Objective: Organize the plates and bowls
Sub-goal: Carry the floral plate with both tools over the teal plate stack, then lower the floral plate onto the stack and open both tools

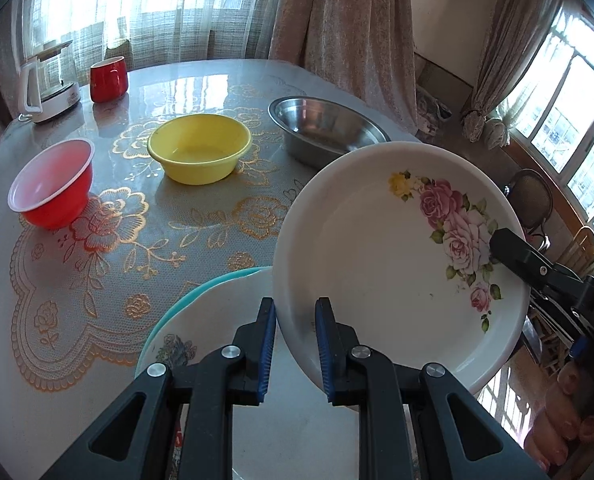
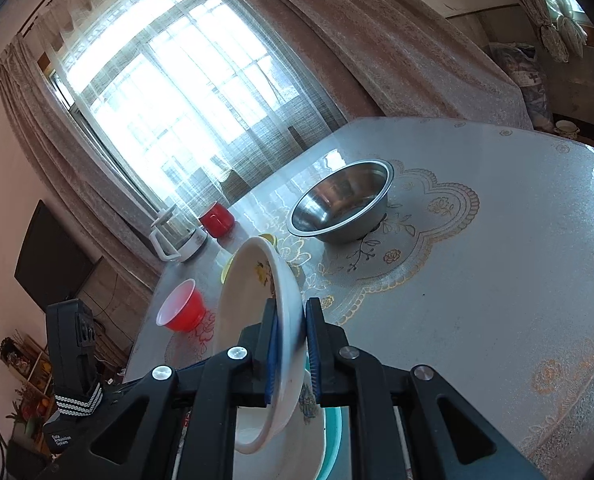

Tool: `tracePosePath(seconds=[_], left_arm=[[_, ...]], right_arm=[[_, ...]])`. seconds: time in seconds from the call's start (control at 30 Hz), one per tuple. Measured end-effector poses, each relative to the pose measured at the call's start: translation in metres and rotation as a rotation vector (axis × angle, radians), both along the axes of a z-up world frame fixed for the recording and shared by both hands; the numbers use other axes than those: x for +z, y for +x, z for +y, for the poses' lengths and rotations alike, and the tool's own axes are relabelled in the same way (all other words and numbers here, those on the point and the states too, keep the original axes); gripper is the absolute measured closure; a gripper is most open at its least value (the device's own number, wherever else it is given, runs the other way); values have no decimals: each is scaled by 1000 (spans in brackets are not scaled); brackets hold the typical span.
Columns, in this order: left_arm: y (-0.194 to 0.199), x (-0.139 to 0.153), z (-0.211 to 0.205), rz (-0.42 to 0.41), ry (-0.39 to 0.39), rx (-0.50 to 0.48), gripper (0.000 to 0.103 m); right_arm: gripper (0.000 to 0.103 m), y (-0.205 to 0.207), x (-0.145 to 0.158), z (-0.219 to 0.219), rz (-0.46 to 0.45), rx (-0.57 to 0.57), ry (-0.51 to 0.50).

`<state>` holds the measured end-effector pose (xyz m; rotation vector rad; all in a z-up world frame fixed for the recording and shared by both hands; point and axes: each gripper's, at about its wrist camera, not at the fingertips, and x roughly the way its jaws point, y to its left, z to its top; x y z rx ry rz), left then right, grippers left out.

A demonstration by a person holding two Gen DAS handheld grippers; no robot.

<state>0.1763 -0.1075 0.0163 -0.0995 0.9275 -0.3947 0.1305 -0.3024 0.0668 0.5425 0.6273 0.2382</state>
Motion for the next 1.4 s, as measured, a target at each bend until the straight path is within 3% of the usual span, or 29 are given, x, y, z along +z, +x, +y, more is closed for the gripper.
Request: tracePosePath(seconds=[0.57, 0.9, 1.03, 1.23, 1.4], left_arm=[[-37, -25, 31, 53, 55, 75, 84], [-52, -20, 37, 17, 77, 93, 84], [-56, -17, 38, 16, 89, 101, 84], [-61, -16, 42, 23, 81, 105, 83], [-64, -15, 43, 28, 80, 104, 83]], right_arm=[[90, -15, -32, 31, 125, 71, -3], [88, -17, -53, 39, 221, 72, -29], [86, -15, -48, 52, 239, 96, -132], [73, -11, -41, 74, 264, 127, -284], [73, -9, -40, 71, 309, 144, -277]])
